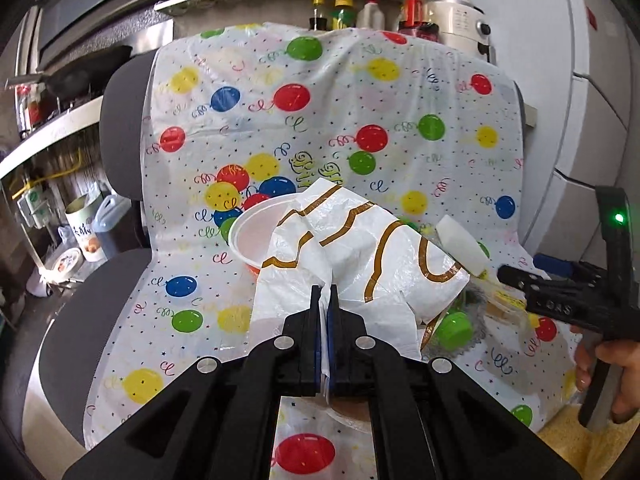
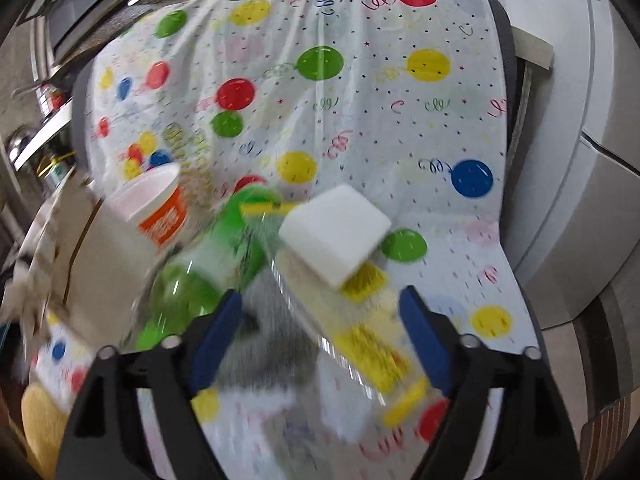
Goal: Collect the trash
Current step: 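Grasp the white paper bag with the left gripper while the right grasps the white sponge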
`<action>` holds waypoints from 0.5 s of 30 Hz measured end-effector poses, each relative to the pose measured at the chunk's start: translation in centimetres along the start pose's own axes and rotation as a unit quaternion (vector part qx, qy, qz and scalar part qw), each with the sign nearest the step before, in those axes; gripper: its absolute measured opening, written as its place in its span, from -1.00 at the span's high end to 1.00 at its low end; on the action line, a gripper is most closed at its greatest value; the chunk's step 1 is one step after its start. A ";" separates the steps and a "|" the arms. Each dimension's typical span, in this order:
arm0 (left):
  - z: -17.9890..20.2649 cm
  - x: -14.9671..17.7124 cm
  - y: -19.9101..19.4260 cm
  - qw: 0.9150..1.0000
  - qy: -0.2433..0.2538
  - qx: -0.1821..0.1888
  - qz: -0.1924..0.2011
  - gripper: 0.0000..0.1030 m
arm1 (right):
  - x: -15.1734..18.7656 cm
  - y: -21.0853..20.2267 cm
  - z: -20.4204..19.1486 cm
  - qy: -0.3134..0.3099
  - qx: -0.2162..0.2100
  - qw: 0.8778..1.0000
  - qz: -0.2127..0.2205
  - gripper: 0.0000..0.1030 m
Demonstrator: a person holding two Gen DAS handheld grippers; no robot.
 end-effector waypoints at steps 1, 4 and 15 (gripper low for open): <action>-0.2 0.0 0.3 1.000 0.000 0.000 -0.001 0.96 | -0.7 0.9 0.1 0.010 0.001 1.000 0.002 -0.69; -0.1 -0.2 1.3 1.000 -0.001 0.007 -0.006 0.96 | -2.1 3.0 0.7 0.048 0.000 0.999 0.005 -0.77; 0.3 0.3 3.8 0.999 0.000 0.021 -0.029 0.96 | -2.8 7.7 2.9 0.128 0.020 0.991 -0.017 -0.34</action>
Point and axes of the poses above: each gripper's, at about its wrist camera, not at the fingertips, and y roughly the way its jaws point, z to its right, x to its underside, the point moved 8 cm from there along y, roughly the way its jaws point, and after that the axes turned 12 degrees about -x, right-handed, at the moved point
